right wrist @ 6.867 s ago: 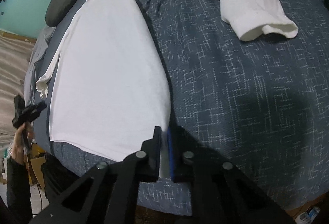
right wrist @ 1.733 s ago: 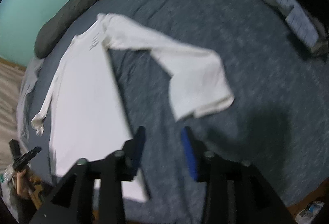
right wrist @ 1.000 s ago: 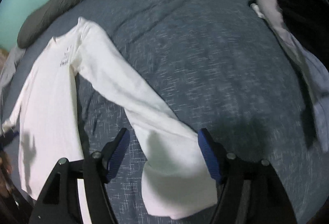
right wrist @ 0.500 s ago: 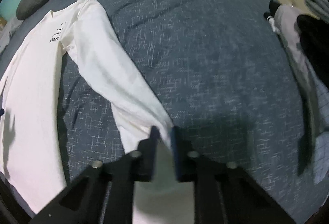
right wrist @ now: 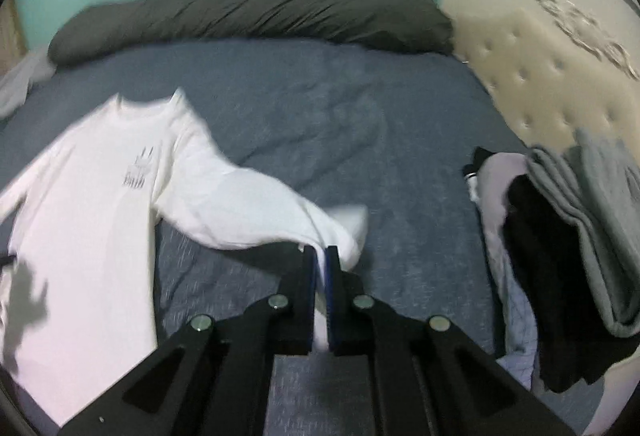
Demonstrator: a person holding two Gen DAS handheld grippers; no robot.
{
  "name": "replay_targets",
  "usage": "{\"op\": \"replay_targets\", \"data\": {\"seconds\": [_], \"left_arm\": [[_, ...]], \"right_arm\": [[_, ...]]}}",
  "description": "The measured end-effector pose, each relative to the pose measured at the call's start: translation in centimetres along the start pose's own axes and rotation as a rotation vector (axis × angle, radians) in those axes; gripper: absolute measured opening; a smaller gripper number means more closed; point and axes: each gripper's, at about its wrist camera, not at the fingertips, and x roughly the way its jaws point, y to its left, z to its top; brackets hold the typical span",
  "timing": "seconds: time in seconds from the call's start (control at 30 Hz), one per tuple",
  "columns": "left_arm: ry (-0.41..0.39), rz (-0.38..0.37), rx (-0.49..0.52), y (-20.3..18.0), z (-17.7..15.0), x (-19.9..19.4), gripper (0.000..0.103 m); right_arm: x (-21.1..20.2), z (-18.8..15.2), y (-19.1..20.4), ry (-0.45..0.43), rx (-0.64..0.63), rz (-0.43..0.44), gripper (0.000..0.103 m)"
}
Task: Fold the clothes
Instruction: 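Grasp the sleeve cuff with the right gripper and lift it over the shirt body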
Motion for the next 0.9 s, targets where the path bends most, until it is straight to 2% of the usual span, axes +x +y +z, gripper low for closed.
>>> {"op": "replay_targets", "data": {"seconds": [0.2,0.3,0.47,0.57,0.6,0.63,0.7,0.8,0.9], "left_arm": [[-0.006,-0.001,-0.002,0.3,0.0,-0.6,0.099],[-0.007,-0.001,-0.004,0.5,0.0,-0.7,0.099],[-0.004,-0.007,-0.004,0.4,0.1,-0.6,0.099],[-0.005,-0.008,0.001,0.1,0.1,-0.6,0.099],[-0.005,-0.008,0.001,0.1,0.1,-0.6,0.099],[-0.006,-0.009,0.002,0.0,0.1,-0.6,0.099],[-0.006,-0.007,0.005,-0.1,0.1,-0.5,0.099],[-0.003,-0.003,0.008,-0.2,0.0,-0.5,0.099],[-0.002,-0.001,0.009,-0.3,0.0,-0.4,0.099]], "right_arm": [[5.1,-4.0,3.9,0.142,-0.002,0.133,0.004],[5.7,-4.8,4.9,0.150,0.013,0.205,0.004],[4.2,-4.9,2.9,0.112,0.080,0.232,0.006],[2.6,-5.1,0.1,0.054,0.153,0.245,0.019],[2.1,-5.2,-1.1,0.036,0.196,0.257,0.029],[1.7,-5.5,-1.8,0.023,0.228,0.267,0.032],[1.3,-5.8,-3.5,0.014,0.282,0.251,0.034],[2.6,-6.7,-5.2,0.090,0.340,0.173,0.034],[4.1,-7.9,-5.9,0.139,0.390,0.149,0.034]]}}
